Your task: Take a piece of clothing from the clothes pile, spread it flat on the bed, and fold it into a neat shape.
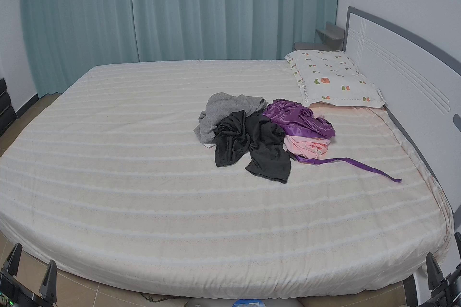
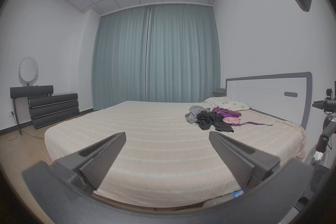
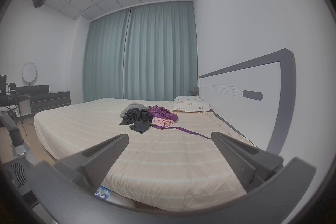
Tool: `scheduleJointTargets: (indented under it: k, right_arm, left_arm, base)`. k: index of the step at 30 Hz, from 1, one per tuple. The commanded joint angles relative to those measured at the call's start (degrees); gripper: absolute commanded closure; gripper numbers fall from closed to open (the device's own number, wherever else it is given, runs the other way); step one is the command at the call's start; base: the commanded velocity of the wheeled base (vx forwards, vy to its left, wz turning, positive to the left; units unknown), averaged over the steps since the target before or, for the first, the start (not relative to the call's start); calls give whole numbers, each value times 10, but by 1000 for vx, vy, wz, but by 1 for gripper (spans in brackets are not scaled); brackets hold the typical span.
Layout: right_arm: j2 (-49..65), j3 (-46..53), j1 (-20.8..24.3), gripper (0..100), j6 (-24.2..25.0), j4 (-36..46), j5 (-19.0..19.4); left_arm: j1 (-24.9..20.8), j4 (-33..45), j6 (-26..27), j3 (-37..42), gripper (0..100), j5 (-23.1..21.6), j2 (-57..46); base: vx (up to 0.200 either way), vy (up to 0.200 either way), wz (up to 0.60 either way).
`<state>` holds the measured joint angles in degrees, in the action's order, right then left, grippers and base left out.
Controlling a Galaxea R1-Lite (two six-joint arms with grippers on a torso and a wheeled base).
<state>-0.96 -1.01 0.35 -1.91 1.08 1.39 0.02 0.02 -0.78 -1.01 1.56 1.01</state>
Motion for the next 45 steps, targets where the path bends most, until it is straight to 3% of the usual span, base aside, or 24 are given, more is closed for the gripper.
scheduleJointTargets:
  k: [1,5,14,20,21,26,33,39,43,45]
  right_arm:
    - [-11,-36,1,0,6,-12,2]
    - [-92,-129,-1,0,21,-18,5]
    - [-309,-140,57,0,83,-38,12]
    - [-518,-174,100,0,136,-118,12]
    - [-593,-188,112,0,150,-155,13]
    - [-746,-230,121,0,191,-239,20]
    - [-995,-362,137,0,270,-352,28]
    - [-1151,-508,133,0,327,-359,24]
    - [-1252,-598,134,0,340,-355,19]
    - [-1308,-642,136,0,340,-355,-4]
  left_arm:
    - [0,1,0,10,0,0,-7]
    - [0,1,0,10,0,0,-7]
    - [0,1,0,10,0,0,-7]
    - [0,1,0,10,0,0,-7]
    - [0,0,0,10,0,0,-7]
    - [0,1,0,10,0,0,-7]
    - [0,1,0,10,0,0,-7]
    - [0,0,0,10,0,0,-7]
    - [0,1,0,10,0,0,-7]
    - [0,1,0,10,0,0,-7]
  base:
    - [0,0,0]
    - [0,0,0]
    - [0,0,0]
    - [0,0,0]
    - [0,0,0]
    - [0,0,0]
    - [0,0,0]
    - [0,0,0]
    - [0,0,0]
    - [0,0,0]
